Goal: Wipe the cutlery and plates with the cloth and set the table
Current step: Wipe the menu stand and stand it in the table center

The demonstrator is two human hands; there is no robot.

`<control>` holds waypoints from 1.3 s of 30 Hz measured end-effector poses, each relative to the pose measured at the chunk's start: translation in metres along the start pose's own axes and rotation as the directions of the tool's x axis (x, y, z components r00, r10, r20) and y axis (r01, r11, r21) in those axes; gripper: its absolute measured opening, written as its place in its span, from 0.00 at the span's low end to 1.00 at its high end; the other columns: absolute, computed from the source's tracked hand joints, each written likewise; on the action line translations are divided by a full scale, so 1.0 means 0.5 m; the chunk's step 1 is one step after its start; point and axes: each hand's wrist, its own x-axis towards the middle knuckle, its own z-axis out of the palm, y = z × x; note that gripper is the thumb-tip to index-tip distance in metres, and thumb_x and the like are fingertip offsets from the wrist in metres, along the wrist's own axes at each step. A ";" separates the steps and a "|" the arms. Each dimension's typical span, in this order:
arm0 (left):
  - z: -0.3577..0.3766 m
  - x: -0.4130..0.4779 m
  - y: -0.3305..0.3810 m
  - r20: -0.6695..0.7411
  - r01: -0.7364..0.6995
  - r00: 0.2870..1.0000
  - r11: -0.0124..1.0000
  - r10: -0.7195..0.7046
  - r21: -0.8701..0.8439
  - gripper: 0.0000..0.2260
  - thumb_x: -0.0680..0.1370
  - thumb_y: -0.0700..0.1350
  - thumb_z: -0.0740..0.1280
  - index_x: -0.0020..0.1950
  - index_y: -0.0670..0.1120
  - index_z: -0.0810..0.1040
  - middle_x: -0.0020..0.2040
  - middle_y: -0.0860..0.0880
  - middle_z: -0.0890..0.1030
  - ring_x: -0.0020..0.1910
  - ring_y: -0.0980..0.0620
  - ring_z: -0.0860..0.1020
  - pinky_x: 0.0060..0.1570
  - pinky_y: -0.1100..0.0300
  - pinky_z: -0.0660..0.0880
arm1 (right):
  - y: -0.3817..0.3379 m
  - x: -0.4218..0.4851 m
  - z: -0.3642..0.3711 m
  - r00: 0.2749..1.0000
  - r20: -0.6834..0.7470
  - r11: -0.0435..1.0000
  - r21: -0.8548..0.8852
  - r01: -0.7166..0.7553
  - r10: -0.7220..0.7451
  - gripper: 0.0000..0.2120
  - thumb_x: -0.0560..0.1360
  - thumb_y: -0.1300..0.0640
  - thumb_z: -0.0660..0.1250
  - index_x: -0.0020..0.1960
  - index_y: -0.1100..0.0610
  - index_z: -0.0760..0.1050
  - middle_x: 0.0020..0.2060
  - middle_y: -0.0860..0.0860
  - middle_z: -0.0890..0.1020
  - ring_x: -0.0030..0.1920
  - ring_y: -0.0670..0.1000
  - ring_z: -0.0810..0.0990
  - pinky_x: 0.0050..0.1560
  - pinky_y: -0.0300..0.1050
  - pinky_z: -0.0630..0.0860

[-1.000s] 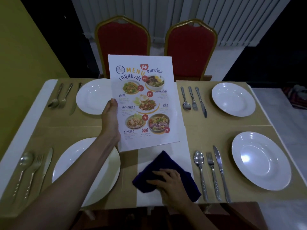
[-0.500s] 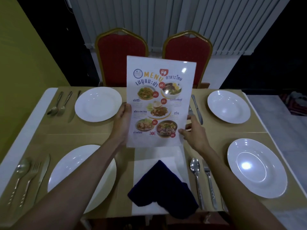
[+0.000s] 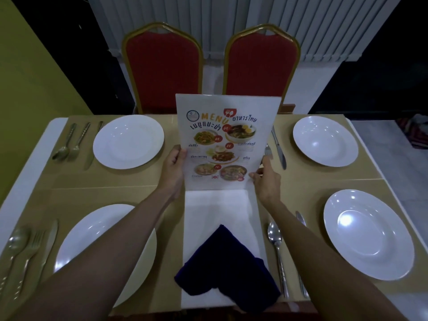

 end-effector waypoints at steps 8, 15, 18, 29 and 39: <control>-0.013 0.009 -0.019 0.019 -0.006 1.000 1.000 0.006 -0.005 0.08 0.85 0.44 0.56 0.51 0.46 0.74 0.48 0.55 0.85 0.48 0.58 0.83 0.46 0.56 0.82 | 0.021 0.004 0.019 1.000 -0.026 1.000 -0.025 0.016 -0.017 0.17 0.79 0.64 0.63 0.65 0.54 0.66 0.46 0.55 0.81 0.43 0.54 0.80 0.44 0.46 0.76; -0.006 0.008 -0.019 -0.011 0.018 1.000 1.000 -0.018 -0.001 0.07 0.85 0.45 0.56 0.54 0.46 0.73 0.51 0.51 0.82 0.47 0.57 0.83 0.43 0.58 0.81 | 0.010 0.007 0.014 0.999 0.037 0.997 -0.077 -0.004 0.006 0.19 0.78 0.62 0.66 0.66 0.57 0.64 0.51 0.58 0.81 0.50 0.58 0.80 0.50 0.53 0.78; -0.005 -0.012 -0.034 -0.118 0.058 0.992 0.986 -0.040 0.157 0.12 0.84 0.46 0.59 0.66 0.44 0.67 0.56 0.51 0.77 0.52 0.54 0.80 0.46 0.59 0.79 | 0.011 -0.027 0.025 0.998 -0.022 0.998 -0.013 -0.058 0.058 0.25 0.76 0.58 0.71 0.66 0.60 0.62 0.61 0.59 0.76 0.59 0.59 0.76 0.57 0.57 0.76; -0.072 -0.315 -0.171 0.225 -0.104 0.912 0.337 -0.344 0.936 0.21 0.74 0.57 0.72 0.53 0.42 0.73 0.48 0.47 0.79 0.46 0.48 0.78 0.47 0.54 0.76 | 0.041 -0.213 0.049 0.752 0.597 0.916 -0.400 -0.023 0.279 0.30 0.65 0.44 0.79 0.60 0.57 0.73 0.54 0.54 0.79 0.52 0.53 0.78 0.47 0.43 0.73; -0.074 -0.290 -0.082 0.319 0.007 0.871 0.658 -0.374 0.753 0.10 0.75 0.48 0.73 0.46 0.44 0.75 0.42 0.50 0.78 0.44 0.51 0.77 0.38 0.64 0.70 | -0.024 -0.220 -0.088 0.732 0.665 0.971 0.039 -0.236 0.150 0.08 0.74 0.68 0.69 0.48 0.61 0.72 0.55 0.67 0.79 0.55 0.65 0.79 0.58 0.59 0.76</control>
